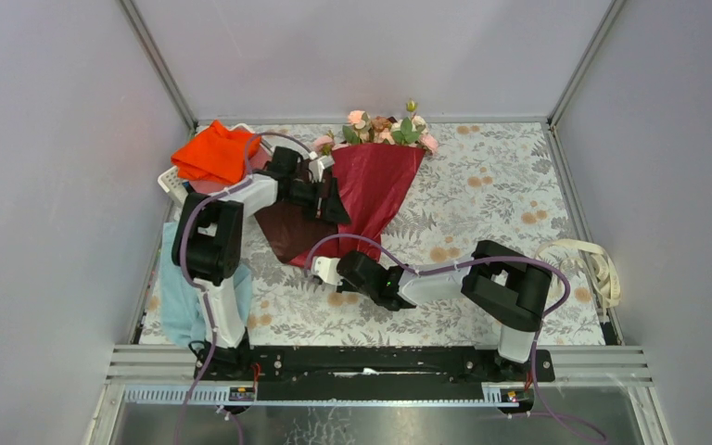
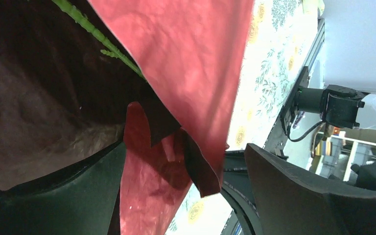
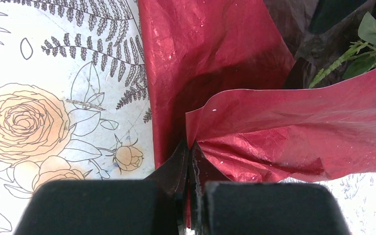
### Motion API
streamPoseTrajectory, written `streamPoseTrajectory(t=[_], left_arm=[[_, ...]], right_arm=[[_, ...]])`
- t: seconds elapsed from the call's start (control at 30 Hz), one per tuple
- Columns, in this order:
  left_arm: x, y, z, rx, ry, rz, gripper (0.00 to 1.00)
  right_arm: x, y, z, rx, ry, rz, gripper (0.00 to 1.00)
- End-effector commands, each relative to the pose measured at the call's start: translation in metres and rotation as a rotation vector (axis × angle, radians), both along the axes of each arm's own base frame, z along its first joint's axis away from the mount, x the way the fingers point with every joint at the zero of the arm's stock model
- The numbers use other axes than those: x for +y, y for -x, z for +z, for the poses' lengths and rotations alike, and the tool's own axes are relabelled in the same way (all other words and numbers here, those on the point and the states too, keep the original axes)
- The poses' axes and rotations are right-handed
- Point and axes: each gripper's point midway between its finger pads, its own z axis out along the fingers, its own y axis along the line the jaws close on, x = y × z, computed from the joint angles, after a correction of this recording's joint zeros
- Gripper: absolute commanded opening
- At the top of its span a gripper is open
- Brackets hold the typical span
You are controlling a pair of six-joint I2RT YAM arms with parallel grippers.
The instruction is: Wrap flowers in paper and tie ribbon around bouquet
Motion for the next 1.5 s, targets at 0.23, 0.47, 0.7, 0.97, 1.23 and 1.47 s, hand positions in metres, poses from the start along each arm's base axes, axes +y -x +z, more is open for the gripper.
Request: streamPoseTrajectory(t=[0.23, 0.47, 0.7, 0.97, 1.23, 1.47], left_arm=[[-0.02, -0.022, 0.01, -0.068, 0.029, 0.01, 0.0], [0.023, -0.024, -0.051, 0.108, -0.12, 0.154, 0.0], [0.03, -0.008, -0.078, 0.174, -0.148, 0.168, 0.0], [0.034, 0.0, -0.083, 0.167, -0.169, 0.166, 0.0], [0.035, 0.007, -0.086, 0.172, -0.179, 0.159, 0.0], [0.034, 0.012, -0.092, 0.184, -0.193, 0.148, 0.0]], right_arm=[[-0.012, 0.023, -0.009, 0.087, 0.087, 0.052, 0.07], [-0.005, 0.035, 0.057, 0.1, -0.064, 0.089, 0.65], [-0.009, 0.064, 0.116, 0.246, -0.212, 0.174, 0.87], [-0.058, -0.053, 0.164, 0.489, -0.738, -0.412, 0.92], [-0.096, -0.146, 0.106, 0.789, -0.995, -0.89, 0.89], [-0.102, -0.197, 0.071, 0.783, -0.992, -0.964, 0.85]])
